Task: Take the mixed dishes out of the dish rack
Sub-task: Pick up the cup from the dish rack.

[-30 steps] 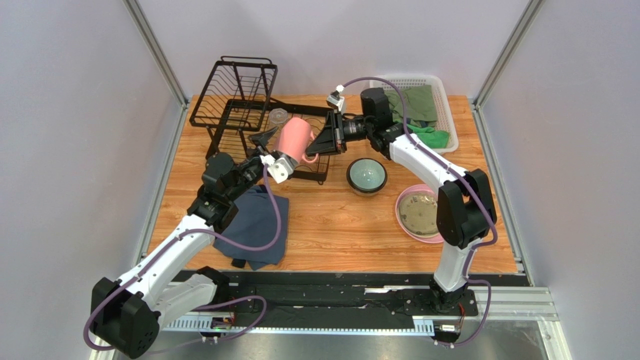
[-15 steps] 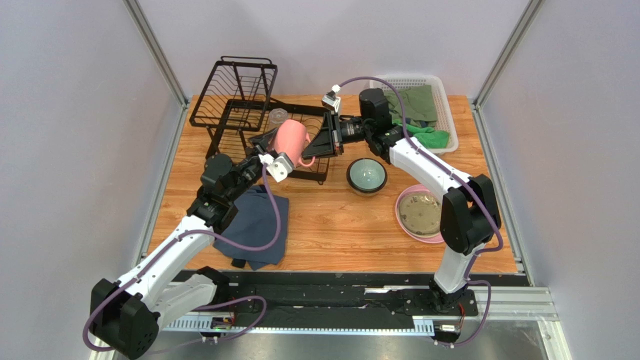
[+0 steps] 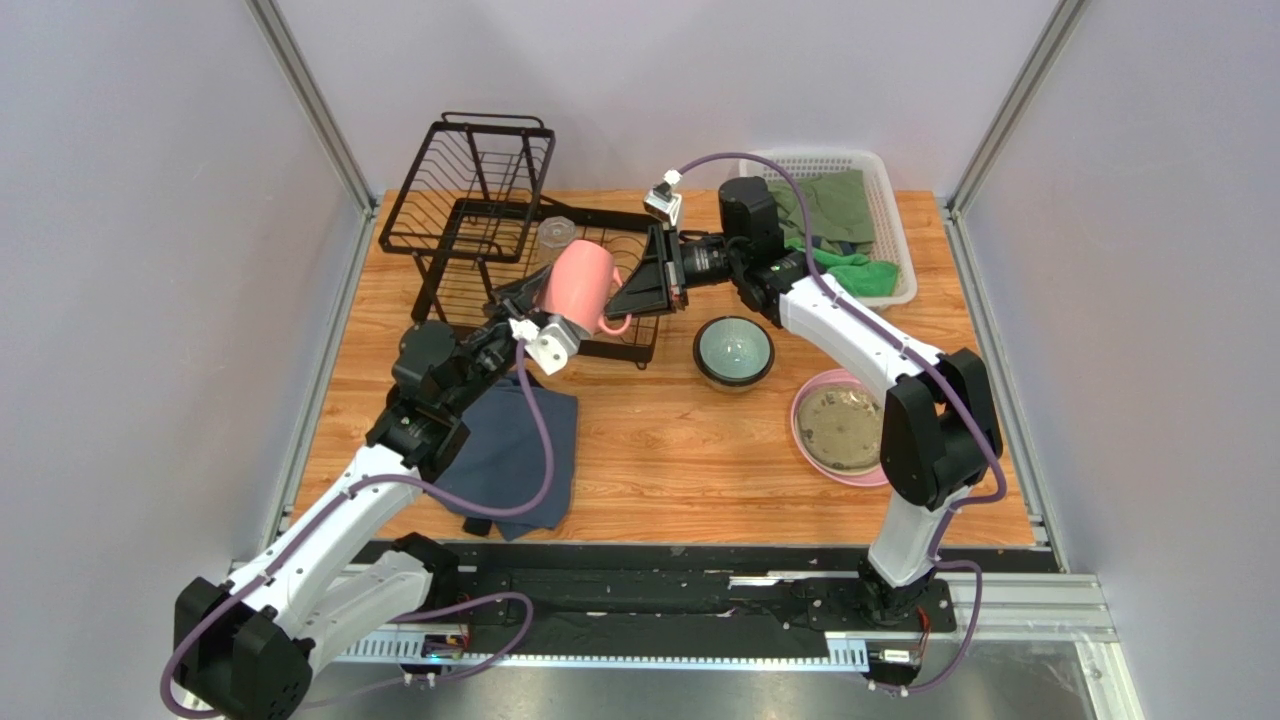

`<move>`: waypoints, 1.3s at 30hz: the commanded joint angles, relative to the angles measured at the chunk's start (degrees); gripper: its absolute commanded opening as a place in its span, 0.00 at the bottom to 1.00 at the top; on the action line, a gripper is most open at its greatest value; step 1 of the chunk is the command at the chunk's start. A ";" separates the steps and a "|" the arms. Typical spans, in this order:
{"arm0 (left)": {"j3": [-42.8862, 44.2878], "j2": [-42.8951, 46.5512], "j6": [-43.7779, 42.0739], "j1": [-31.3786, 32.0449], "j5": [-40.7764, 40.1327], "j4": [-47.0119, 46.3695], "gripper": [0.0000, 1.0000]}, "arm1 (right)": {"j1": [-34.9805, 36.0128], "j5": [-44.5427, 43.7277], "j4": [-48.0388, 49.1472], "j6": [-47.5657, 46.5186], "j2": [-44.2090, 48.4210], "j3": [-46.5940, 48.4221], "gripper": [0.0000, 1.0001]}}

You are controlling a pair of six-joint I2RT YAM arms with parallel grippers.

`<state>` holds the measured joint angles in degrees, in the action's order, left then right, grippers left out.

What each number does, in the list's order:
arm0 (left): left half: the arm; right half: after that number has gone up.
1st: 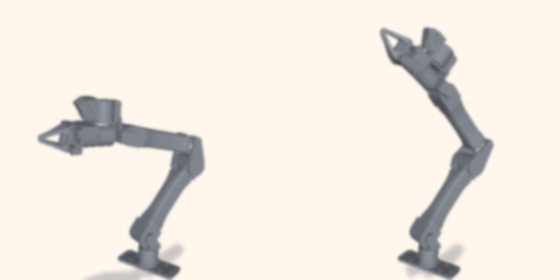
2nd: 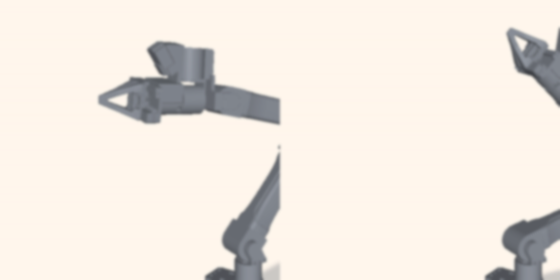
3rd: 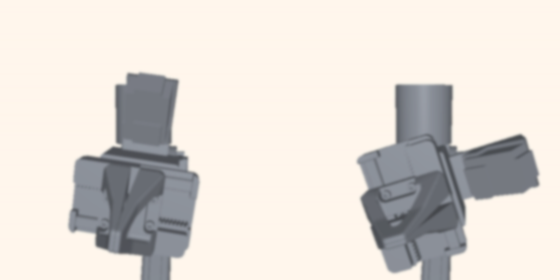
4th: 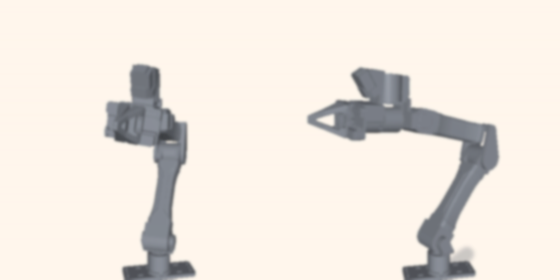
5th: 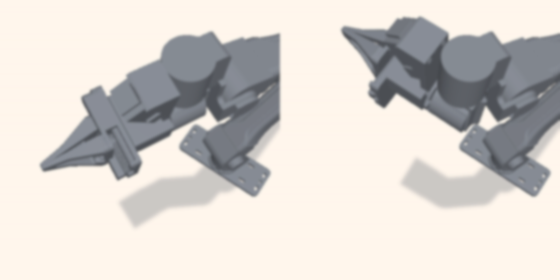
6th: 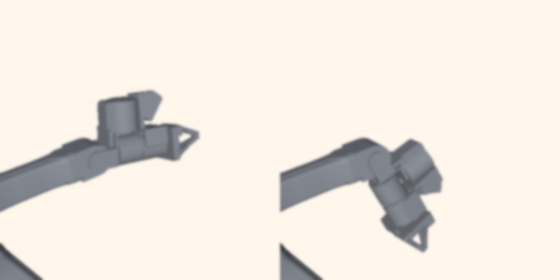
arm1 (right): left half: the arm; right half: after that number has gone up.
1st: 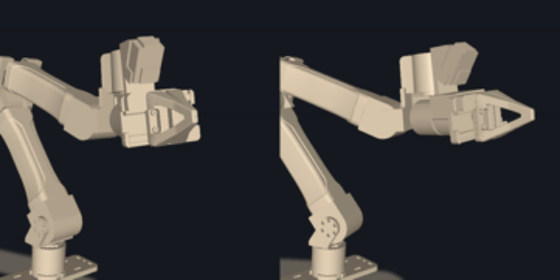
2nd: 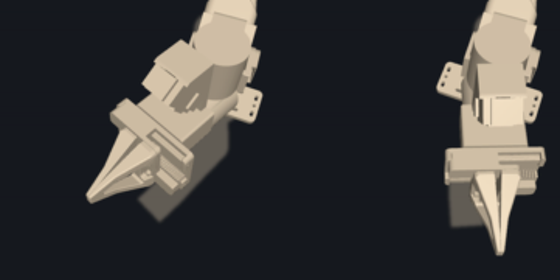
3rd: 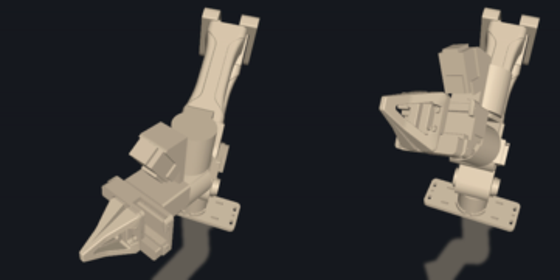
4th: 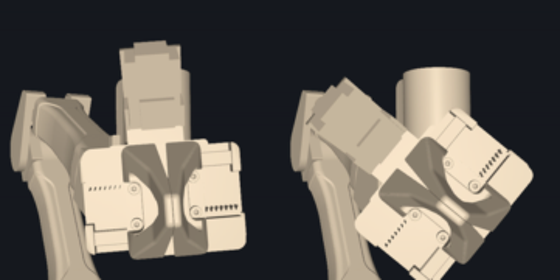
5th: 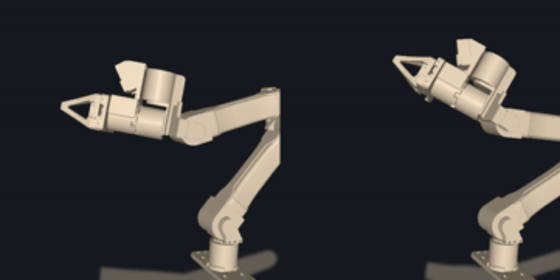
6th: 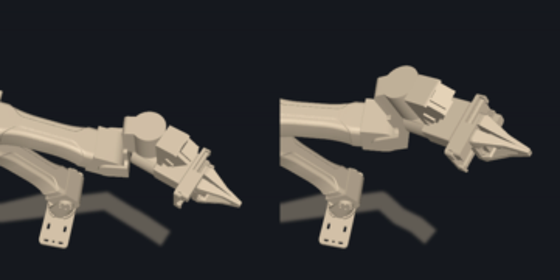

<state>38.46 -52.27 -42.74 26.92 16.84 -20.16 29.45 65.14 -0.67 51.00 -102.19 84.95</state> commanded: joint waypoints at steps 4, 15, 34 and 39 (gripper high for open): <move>-0.49 1.65 1.43 0.15 0.74 -0.23 0.31 | 0.17 2.00 2.07 -0.91 1.29 2.51 0.00; -0.84 2.44 2.49 0.15 -0.05 -0.23 0.00 | 0.08 3.14 1.55 -0.99 0.59 2.85 0.18; -2.34 5.34 2.14 0.15 -4.62 -0.58 0.00 | -1.94 3.06 -4.95 -6.16 0.41 3.82 0.97; -0.05 5.69 3.01 0.15 -2.00 5.46 0.00 | -4.58 -4.12 -17.15 -17.05 1.64 8.29 0.98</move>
<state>34.87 -48.64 -40.75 26.92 12.53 -14.15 26.98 66.52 -8.88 44.05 -102.28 87.50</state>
